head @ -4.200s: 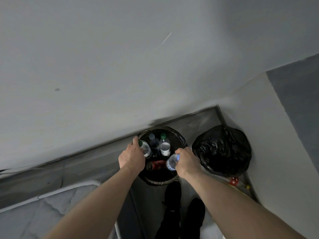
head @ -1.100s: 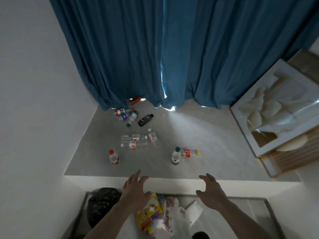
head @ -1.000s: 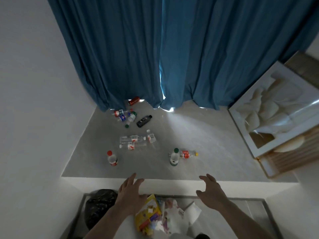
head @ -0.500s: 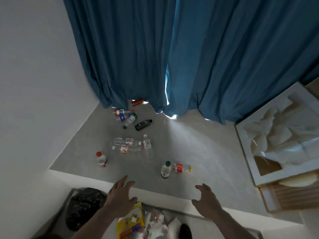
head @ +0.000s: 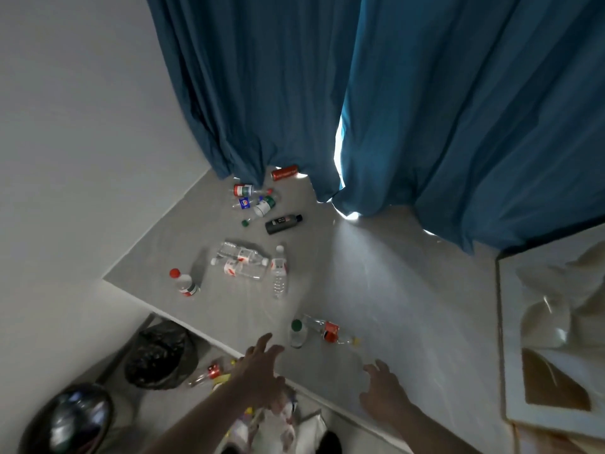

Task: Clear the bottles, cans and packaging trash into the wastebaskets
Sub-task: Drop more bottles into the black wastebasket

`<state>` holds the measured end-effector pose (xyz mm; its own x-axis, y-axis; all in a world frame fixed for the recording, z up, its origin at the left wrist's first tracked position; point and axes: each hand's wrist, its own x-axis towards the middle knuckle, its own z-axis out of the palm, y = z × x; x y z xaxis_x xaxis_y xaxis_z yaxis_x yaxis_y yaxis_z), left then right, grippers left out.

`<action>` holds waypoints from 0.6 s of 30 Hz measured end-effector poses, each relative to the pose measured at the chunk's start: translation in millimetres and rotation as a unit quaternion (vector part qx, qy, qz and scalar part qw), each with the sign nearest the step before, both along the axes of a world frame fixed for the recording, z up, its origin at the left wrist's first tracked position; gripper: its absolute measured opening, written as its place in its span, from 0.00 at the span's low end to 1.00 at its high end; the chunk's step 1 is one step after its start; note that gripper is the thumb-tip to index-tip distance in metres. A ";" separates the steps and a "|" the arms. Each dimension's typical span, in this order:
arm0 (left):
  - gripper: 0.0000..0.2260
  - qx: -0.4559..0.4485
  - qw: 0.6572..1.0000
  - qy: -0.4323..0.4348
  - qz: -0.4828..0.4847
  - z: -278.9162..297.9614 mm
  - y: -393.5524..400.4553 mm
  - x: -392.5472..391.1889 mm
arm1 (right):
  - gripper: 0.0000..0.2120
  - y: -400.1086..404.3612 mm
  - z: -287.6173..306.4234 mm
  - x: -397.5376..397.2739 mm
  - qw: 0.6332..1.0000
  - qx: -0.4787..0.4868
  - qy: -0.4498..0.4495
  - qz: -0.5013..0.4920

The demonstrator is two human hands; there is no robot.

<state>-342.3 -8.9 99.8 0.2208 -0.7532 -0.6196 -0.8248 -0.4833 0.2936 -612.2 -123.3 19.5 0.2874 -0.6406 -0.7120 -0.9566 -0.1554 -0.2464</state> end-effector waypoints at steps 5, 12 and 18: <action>0.30 0.008 1.000 0.012 -0.003 -29.1 -40.5 -18.7 | 0.35 -39.4 -38.4 14.5 0.999 0.027 0.022 0.038; 0.30 0.022 1.000 -0.006 -0.009 -105.9 -93.6 -13.7 | 0.32 -94.2 -130.5 46.7 0.996 0.018 0.017 0.084; 0.23 0.023 1.000 -0.007 -0.002 -152.5 -103.3 -10.2 | 0.30 -110.8 -195.9 58.0 0.992 0.045 0.056 0.100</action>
<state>-352.4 -112.2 -52.7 0.2266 -0.7242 -0.6513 -0.8303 -0.4932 0.2596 -554.2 -234.1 -176.5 0.3186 -0.5110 -0.7984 -0.9309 -0.3276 -0.1618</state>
